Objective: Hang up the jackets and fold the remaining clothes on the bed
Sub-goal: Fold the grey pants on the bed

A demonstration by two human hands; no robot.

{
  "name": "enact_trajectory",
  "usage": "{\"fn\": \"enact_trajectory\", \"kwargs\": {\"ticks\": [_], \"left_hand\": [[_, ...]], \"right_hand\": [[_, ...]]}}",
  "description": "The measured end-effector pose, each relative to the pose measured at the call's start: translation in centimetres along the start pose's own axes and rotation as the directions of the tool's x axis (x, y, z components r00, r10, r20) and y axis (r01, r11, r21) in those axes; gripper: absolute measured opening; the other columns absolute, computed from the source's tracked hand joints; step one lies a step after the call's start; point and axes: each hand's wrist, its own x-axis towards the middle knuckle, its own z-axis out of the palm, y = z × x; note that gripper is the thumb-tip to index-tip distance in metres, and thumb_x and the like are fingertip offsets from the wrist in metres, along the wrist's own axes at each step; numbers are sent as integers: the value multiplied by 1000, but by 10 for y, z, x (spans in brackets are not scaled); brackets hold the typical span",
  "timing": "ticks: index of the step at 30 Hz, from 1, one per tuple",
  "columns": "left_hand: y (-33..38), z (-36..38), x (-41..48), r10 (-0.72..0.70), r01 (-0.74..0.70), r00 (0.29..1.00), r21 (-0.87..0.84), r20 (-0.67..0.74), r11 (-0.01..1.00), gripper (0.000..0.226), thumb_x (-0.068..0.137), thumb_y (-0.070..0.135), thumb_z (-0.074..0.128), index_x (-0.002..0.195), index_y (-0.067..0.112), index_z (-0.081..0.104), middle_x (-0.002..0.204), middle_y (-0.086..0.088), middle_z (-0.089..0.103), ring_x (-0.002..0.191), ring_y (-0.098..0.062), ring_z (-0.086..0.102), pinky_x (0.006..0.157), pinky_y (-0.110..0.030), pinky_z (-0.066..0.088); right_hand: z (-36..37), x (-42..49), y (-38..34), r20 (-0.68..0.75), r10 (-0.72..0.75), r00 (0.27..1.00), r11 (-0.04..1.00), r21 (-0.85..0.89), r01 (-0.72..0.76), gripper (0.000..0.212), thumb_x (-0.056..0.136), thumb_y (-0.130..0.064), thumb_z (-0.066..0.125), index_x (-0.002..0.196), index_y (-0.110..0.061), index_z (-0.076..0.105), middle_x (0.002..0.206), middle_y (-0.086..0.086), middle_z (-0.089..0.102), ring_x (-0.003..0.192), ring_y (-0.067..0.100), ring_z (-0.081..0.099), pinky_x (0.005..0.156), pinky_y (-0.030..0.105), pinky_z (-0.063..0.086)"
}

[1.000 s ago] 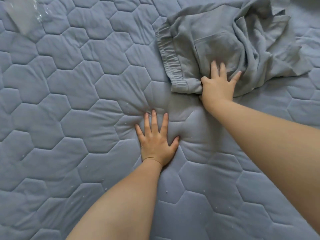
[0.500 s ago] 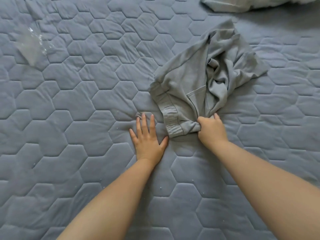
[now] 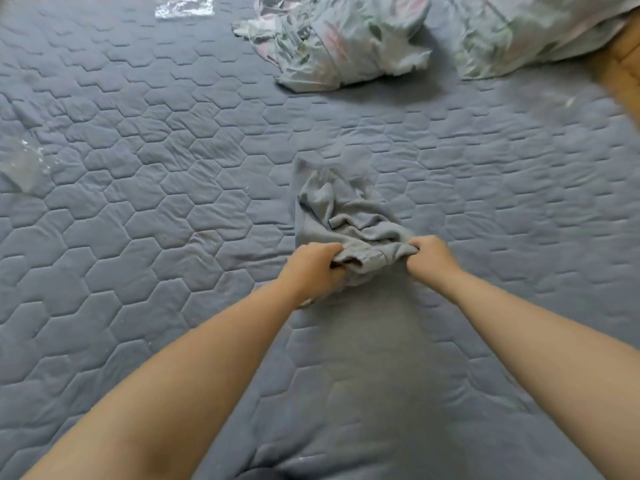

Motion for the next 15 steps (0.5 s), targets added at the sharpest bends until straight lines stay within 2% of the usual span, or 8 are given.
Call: {"fn": "enact_trajectory", "kwargs": {"ticks": [3,5,8,10,12,15], "left_hand": [[108,-29,4,14,-7,998,-99,65,995,12,86,15,57,76,8,54,83,-16,64,80,-32,59,62,-35,39],[177,-49,5,8,14,992,-177,124,984,13,85,15,57,80,3,57,79,-14,61,77,-30,58,60,-32,40],[277,-80,-1,49,2,977,-243,207,970,15,85,19,61,75,8,58,73,-6,56,71,-22,53,57,-28,38],[341,-100,-11,102,-30,964,-281,246,959,20,85,20,62,69,12,54,69,-3,53,69,-21,52,60,-29,41],[400,-119,-22,144,-67,951,-269,275,961,20,84,24,64,74,7,57,73,-7,54,71,-21,52,65,-32,42],[480,-144,-41,214,-125,924,-279,317,952,26,84,26,67,73,6,55,74,-9,54,67,-19,51,62,-27,40]], "right_hand": [[-85,-51,31,-111,43,993,997,74,-35,38,83,4,48,52,-17,42,55,2,43,69,22,44,48,25,26],[-141,-87,49,-161,68,985,991,123,-48,36,87,-2,49,54,-13,43,56,4,45,70,22,44,51,30,29],[-222,-155,69,-220,107,970,975,217,-58,29,93,-14,46,66,-4,51,71,18,54,72,23,45,62,34,32],[-272,-202,80,-249,124,961,961,270,-55,28,94,-18,45,74,-2,55,78,19,56,75,22,47,65,33,32],[-319,-248,86,-293,122,948,951,307,-27,27,93,-19,49,81,4,58,82,18,58,77,23,50,66,33,35],[-382,-306,93,-386,113,916,941,338,27,23,90,-18,55,86,4,59,86,18,59,82,28,56,70,32,39]]}}
